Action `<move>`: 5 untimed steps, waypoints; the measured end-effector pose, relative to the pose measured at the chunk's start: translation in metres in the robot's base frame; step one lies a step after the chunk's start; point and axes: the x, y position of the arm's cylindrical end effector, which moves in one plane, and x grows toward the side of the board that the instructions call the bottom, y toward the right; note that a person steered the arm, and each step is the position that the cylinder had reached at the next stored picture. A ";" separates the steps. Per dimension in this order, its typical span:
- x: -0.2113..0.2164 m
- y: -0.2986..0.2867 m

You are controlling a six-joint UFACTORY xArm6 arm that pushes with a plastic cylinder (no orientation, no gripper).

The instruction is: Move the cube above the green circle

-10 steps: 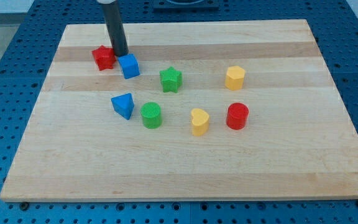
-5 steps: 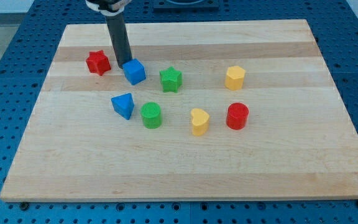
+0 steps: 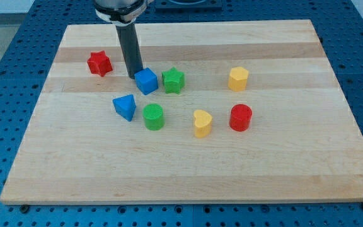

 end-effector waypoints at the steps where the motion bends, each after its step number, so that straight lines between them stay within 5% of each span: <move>1: -0.002 0.014; 5: 0.035 0.041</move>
